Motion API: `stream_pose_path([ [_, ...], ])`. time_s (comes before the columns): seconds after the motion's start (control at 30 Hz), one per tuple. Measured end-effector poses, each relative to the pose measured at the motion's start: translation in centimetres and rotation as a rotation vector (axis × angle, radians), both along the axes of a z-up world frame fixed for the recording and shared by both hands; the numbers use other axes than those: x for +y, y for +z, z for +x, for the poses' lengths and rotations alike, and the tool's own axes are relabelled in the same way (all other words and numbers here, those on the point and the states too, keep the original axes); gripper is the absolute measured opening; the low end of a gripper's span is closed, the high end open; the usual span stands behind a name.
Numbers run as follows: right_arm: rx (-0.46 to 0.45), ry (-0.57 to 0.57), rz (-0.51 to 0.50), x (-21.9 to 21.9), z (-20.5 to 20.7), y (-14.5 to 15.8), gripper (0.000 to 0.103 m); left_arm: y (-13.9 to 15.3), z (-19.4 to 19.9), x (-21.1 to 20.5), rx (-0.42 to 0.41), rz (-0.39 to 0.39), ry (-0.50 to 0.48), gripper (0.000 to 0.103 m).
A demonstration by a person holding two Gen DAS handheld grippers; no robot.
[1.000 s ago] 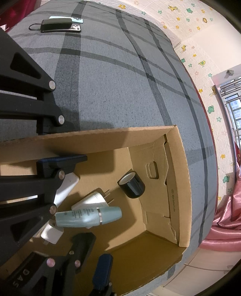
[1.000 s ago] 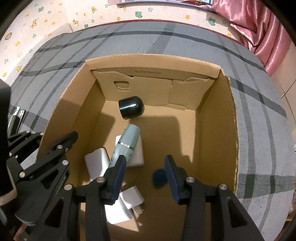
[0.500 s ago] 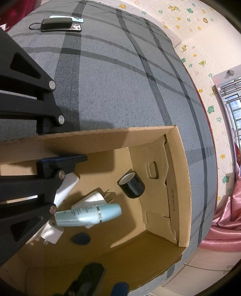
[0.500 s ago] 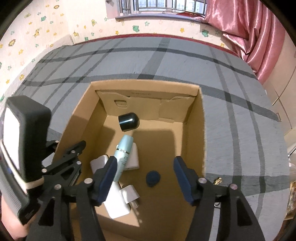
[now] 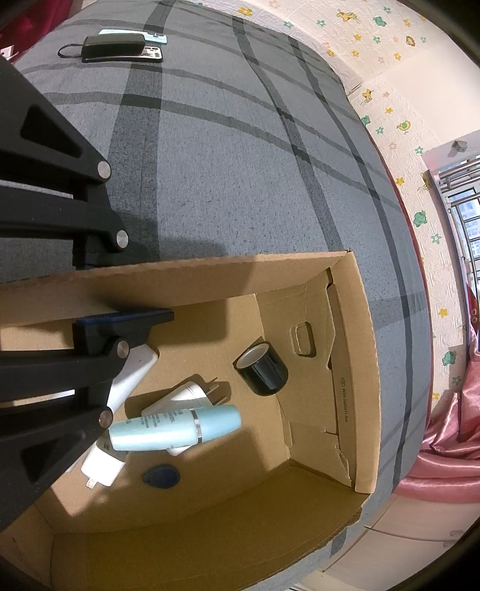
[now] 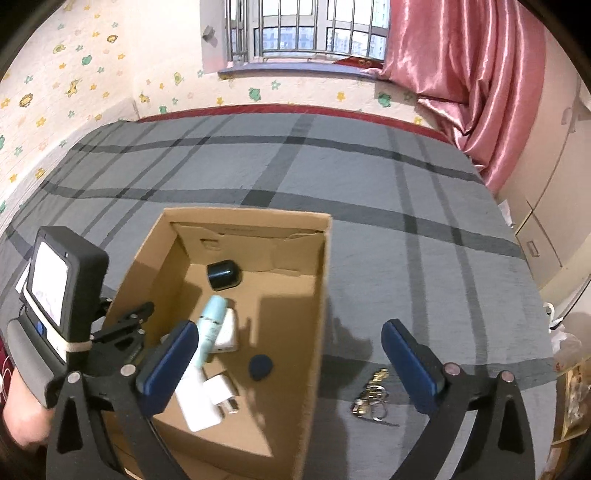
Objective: Organize rigid objects
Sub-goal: 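Move the right tool out of the box over the bunch of keys, then close the right tool on the ring of the bunch of keys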
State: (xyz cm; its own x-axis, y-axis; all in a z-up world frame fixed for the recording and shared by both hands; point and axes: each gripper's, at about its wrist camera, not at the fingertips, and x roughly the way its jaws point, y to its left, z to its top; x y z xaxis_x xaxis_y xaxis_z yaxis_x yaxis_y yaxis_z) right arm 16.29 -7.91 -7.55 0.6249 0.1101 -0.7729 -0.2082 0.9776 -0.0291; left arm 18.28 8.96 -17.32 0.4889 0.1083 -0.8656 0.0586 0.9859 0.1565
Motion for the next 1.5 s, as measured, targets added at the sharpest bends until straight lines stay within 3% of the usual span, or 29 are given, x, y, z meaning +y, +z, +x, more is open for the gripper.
stream_pose_path([
  [0.23,-0.028,-0.038,0.013,-3.8,-0.7,-0.4,0.103,-0.1,-0.1,0.1,-0.001,0.0,-0.001,0.017],
  [0.67,-0.088,-0.124,0.02,-9.3,-2.6,-3.9,0.103,0.0,0.0,0.0,0.0,0.003,-0.002,0.017],
  [1.17,-0.013,-0.182,0.031,-12.1,-3.4,-10.7,0.103,0.1,-0.3,-0.4,-0.007,0.011,-0.003,0.017],
  [1.5,0.031,-0.174,0.024,-12.0,-2.5,-12.4,0.103,0.1,-0.3,-0.2,-0.006,0.013,-0.004,0.017],
])
